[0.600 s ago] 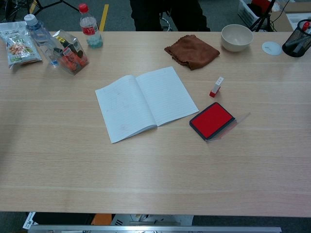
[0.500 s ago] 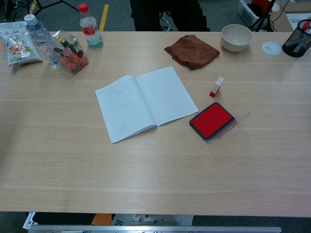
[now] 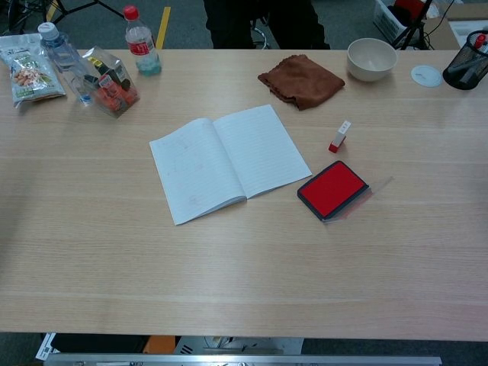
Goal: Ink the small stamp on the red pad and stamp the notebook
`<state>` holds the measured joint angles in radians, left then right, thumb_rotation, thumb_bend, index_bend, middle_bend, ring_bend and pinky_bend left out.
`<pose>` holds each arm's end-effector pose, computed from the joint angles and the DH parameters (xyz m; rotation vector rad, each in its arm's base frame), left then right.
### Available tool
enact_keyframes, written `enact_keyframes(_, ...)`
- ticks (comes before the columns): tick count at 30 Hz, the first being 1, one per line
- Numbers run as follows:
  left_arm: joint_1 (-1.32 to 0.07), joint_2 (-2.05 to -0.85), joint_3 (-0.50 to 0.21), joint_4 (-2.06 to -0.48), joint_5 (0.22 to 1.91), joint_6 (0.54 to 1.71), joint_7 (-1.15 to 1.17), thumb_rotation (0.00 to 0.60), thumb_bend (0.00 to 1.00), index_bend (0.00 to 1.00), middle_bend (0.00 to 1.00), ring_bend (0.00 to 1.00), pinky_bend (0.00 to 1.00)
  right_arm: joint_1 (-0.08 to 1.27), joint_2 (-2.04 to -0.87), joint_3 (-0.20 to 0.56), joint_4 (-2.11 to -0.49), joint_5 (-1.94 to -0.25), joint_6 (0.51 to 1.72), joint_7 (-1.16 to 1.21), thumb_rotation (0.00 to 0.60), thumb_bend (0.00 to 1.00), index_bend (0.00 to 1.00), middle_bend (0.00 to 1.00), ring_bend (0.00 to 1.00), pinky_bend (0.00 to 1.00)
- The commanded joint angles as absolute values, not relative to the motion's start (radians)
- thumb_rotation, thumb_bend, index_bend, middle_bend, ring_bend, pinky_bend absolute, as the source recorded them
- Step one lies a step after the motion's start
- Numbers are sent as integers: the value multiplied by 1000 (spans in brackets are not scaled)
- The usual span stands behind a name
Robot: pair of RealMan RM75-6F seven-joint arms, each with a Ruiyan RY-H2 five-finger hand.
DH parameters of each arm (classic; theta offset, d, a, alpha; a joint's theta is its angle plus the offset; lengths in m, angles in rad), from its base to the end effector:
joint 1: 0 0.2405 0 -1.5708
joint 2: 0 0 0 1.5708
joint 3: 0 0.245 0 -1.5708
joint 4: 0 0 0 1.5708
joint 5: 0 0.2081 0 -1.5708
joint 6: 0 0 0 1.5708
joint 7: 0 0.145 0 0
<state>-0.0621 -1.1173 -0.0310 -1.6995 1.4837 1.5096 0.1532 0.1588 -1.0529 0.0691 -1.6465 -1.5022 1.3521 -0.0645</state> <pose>-0.2895 0.1691 0.1503 -1.3851 -0.8712 -0.8323 -0.2901 -0.2059 0.1584 1.5224 -0.8604 0.8229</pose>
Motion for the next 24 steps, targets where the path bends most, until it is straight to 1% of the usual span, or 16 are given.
enact_keyframes(1,-59,-1116,-30,-1697,1484,1511,148,600,301,134,82,56,43,228,-1052,84,-1631,-1515,1268,-55,600,353,393,389,273,356)
enact_keyframes(6,-51,-1110,-29,-1694,1479,1518,134,600,301,134,82,56,43,314,-1076,102,-1597,-1505,1156,-58,600,353,399,389,273,356)
enact_keyframes(10,-45,-1105,-28,-1694,1478,1524,124,600,302,134,82,56,43,390,-1120,120,-1559,-1480,1061,-64,600,353,400,389,273,354)
enact_keyframes(14,-39,-1101,-26,-1693,1480,1529,113,600,300,133,82,56,43,457,-1183,131,-1497,-1460,983,-86,600,350,399,371,207,259)
enact_keyframes(15,-38,-1099,-26,-1693,1479,1530,109,600,300,133,82,56,43,477,-1202,133,-1475,-1454,960,-94,600,350,399,364,197,249)
enact_keyframes(19,-33,-1095,-25,-1695,1478,1532,103,600,301,134,82,56,43,536,-1268,134,-1395,-1443,899,-139,600,350,399,347,173,231)
enact_keyframes(24,-33,-1094,-25,-1697,1476,1528,106,600,300,134,82,56,43,589,-1349,127,-1312,-1443,857,-163,600,340,399,337,160,222)
